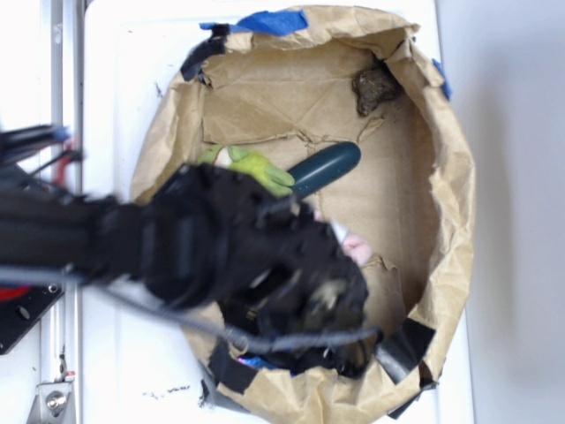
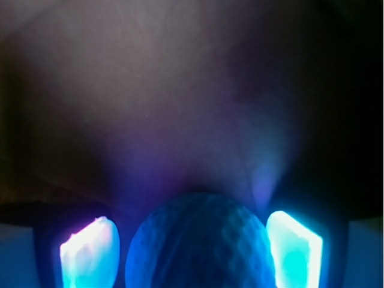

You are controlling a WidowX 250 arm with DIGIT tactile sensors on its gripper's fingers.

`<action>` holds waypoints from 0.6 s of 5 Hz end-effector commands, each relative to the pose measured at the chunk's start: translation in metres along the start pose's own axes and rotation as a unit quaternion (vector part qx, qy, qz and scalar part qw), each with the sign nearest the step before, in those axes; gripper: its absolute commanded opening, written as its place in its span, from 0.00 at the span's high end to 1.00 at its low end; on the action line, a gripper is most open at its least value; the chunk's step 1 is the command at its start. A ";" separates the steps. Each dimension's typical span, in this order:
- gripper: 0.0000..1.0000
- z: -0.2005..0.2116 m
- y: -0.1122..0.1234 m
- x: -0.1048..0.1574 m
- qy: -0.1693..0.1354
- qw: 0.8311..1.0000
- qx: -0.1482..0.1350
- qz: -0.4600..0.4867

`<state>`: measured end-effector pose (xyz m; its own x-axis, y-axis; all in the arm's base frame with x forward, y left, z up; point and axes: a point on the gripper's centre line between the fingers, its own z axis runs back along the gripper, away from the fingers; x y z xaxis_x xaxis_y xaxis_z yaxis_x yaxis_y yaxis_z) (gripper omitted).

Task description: Grab the blue ball.

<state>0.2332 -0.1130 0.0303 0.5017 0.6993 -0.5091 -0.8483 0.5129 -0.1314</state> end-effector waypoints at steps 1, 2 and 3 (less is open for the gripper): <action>1.00 0.003 -0.001 -0.001 0.024 1.000 -0.011 -0.016; 1.00 0.007 -0.001 0.001 0.020 1.000 -0.013 -0.020; 1.00 0.012 0.000 0.000 0.024 0.999 -0.015 -0.024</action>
<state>0.2319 -0.1126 0.0300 0.4926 0.6610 -0.5660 -0.8443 0.5208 -0.1265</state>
